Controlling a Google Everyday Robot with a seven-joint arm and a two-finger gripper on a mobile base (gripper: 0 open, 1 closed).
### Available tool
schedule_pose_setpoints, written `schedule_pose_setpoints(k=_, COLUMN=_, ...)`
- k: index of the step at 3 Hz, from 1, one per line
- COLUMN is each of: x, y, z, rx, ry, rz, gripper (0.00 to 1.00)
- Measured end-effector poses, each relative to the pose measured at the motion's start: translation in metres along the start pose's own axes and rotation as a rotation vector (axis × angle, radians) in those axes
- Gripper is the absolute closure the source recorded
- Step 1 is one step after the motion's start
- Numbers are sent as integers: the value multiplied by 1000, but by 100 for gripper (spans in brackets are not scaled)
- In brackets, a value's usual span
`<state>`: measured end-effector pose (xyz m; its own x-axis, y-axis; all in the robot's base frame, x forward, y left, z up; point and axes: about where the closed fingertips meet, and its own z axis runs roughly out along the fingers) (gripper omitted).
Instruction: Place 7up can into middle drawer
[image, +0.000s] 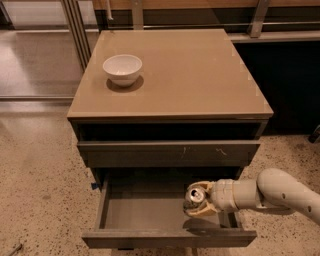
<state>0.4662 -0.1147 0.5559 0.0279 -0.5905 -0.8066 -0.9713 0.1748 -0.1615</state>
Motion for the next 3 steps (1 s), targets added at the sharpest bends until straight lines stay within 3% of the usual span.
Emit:
schedule_pose_setpoints(k=1, x=0, y=0, z=0, rx=0, ry=0, rz=0, gripper=100)
schedule_pose_setpoints(k=3, x=50, y=-5, z=24, rx=-25, ry=31, rz=-104, gripper=100)
